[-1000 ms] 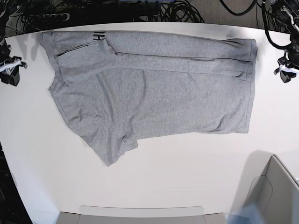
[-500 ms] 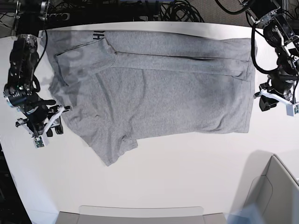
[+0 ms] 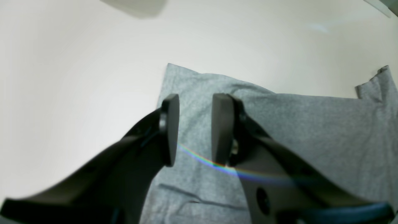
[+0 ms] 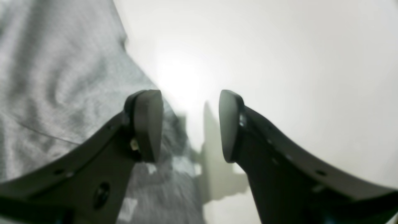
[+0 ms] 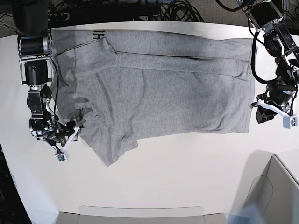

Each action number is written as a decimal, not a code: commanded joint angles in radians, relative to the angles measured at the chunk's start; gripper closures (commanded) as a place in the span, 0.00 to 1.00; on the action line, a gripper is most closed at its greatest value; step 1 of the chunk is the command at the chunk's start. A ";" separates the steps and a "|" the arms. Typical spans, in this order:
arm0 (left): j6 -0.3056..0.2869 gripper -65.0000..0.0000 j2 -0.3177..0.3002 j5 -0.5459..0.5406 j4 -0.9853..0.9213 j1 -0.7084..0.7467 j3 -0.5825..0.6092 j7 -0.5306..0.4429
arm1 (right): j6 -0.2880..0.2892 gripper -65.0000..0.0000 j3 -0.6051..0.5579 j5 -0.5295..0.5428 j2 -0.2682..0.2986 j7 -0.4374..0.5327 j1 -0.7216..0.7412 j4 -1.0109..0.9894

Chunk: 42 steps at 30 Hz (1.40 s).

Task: Fold the T-shirt properly
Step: 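Move both grippers down to the shirt's side edges near the hem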

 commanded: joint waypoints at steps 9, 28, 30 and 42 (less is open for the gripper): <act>0.001 0.71 0.000 -0.010 -0.025 -0.016 -0.002 -0.015 | -0.003 0.58 -0.062 -0.002 -0.023 0.069 -0.012 -0.094; 0.001 0.71 0.010 -0.010 -0.033 -0.011 0.006 -0.014 | 0.002 1.00 0.244 -0.003 -0.035 -0.218 -0.563 0.636; 0.001 0.71 0.027 -0.010 -0.035 -0.014 0.006 -0.014 | 0.002 0.97 0.251 -0.002 -0.035 -0.221 -0.563 0.655; 0.001 0.71 0.033 -0.010 -0.035 -0.016 0.007 -0.014 | 0.003 0.55 0.396 0.000 -0.067 -0.210 -0.326 0.627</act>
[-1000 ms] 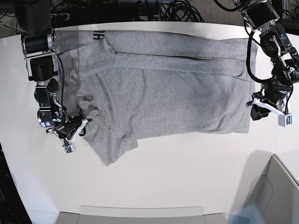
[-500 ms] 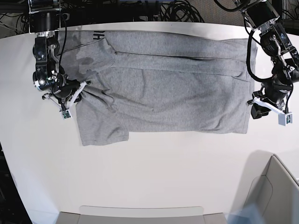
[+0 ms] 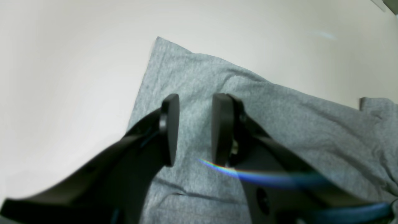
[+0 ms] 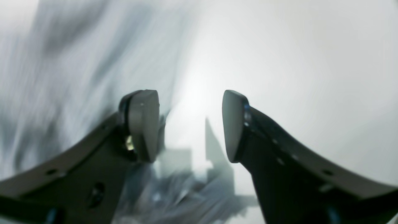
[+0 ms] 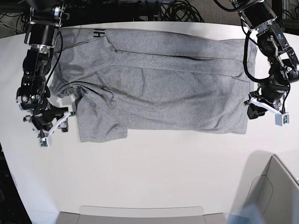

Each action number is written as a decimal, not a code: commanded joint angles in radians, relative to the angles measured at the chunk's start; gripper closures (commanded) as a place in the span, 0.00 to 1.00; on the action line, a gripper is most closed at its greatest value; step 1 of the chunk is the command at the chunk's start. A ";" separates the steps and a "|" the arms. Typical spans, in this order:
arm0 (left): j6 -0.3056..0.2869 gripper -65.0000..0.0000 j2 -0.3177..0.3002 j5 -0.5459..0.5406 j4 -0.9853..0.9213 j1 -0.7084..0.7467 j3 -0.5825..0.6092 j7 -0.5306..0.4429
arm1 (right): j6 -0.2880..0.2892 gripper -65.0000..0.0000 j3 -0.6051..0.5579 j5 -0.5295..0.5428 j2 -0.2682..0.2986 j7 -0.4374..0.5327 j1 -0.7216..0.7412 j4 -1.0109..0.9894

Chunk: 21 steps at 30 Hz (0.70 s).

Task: Fold the T-shirt properly
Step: 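Move both grippers down to the shirt's side edges near the hem, then close both grippers on the shirt's side edges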

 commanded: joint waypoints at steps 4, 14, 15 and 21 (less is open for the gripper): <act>0.000 0.71 -0.016 -0.013 -0.004 -0.016 -0.001 -0.022 | 0.009 0.57 -0.014 0.012 0.011 0.073 0.159 -0.224; 0.000 0.66 -0.016 0.174 -0.066 -0.119 0.015 -0.022 | 0.009 0.57 -0.148 0.141 0.030 0.182 0.268 -0.590; 0.000 0.63 -0.016 0.202 -0.089 -0.139 0.022 -0.023 | 0.009 0.57 -0.149 0.158 0.030 0.182 0.268 -0.598; 0.000 0.56 -0.042 0.316 -0.251 -0.220 0.140 -0.131 | 0.009 0.57 -0.155 0.170 0.028 0.177 0.251 -0.610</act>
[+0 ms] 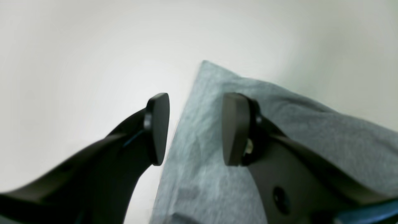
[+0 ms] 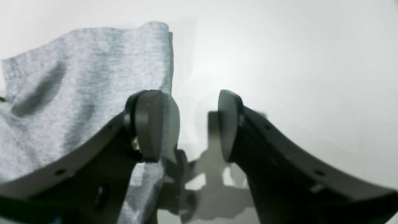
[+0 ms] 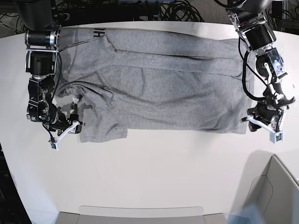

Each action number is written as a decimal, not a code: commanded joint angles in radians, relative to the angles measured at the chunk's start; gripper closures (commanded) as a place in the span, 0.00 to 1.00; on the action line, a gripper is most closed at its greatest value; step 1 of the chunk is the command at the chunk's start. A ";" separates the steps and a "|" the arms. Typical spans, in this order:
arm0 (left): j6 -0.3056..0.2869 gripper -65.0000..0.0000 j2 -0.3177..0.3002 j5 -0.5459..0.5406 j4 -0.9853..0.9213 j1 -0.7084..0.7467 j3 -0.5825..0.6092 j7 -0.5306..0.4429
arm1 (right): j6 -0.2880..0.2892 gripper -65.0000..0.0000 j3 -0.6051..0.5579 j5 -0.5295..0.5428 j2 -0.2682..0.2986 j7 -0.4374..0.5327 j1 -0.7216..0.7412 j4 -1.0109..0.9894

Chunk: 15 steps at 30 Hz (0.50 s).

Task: Fold the T-shirt properly
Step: 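Close both grippers on the shirt's side edges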

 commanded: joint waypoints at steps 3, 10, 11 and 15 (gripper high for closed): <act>0.000 0.56 -0.073 -0.010 -0.148 -0.086 0.117 -0.068 | 0.000 0.57 -0.014 0.002 0.011 -0.011 0.011 0.010; 0.000 0.56 -0.096 -0.013 -0.498 -0.228 0.168 -0.200 | 0.000 0.57 -0.014 0.003 0.007 -0.011 0.006 0.007; 0.000 0.56 -0.102 -0.013 -0.501 -0.230 0.171 -0.211 | 0.000 0.57 -0.014 0.003 0.007 -0.011 0.006 0.007; 0.000 0.56 -0.102 -0.010 -0.504 -0.232 0.172 -0.226 | 0.000 0.57 -0.014 0.003 0.007 -0.013 0.005 0.007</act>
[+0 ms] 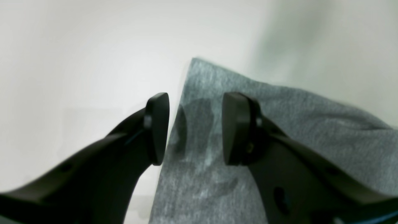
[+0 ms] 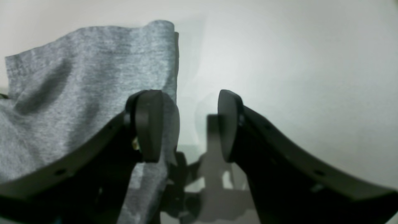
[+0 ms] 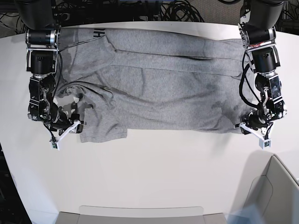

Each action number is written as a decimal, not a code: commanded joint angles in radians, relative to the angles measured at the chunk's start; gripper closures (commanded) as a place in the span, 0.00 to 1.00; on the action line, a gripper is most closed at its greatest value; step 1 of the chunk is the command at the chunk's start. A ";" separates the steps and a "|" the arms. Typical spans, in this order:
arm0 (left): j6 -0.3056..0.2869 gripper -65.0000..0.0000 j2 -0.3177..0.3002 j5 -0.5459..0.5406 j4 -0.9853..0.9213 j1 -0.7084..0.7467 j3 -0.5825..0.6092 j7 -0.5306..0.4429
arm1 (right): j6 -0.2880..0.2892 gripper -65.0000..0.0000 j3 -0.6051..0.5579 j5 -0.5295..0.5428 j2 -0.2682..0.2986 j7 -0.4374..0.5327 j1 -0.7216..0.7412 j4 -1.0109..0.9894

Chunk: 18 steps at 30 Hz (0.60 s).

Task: Fold the T-shirt properly
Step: 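Close both grippers on the shirt's side edges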

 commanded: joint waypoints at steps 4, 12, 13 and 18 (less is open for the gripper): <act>0.000 0.56 -0.016 -0.006 0.011 -0.030 0.002 -0.028 | 0.000 0.57 -0.001 -0.004 0.007 -0.027 0.011 0.007; -0.007 0.56 -0.045 -0.012 -0.193 -0.103 0.003 -0.097 | 0.000 0.57 -0.001 -0.008 -0.013 -0.027 0.013 0.010; -0.007 0.56 -0.048 -0.012 -0.190 -0.103 0.003 -0.097 | 0.000 0.57 -0.001 -0.008 -0.013 -0.027 0.013 0.010; -0.018 0.56 -0.051 -0.012 -0.190 -0.105 0.005 -0.095 | 0.000 0.57 -0.001 -0.008 -0.013 -0.027 0.013 0.009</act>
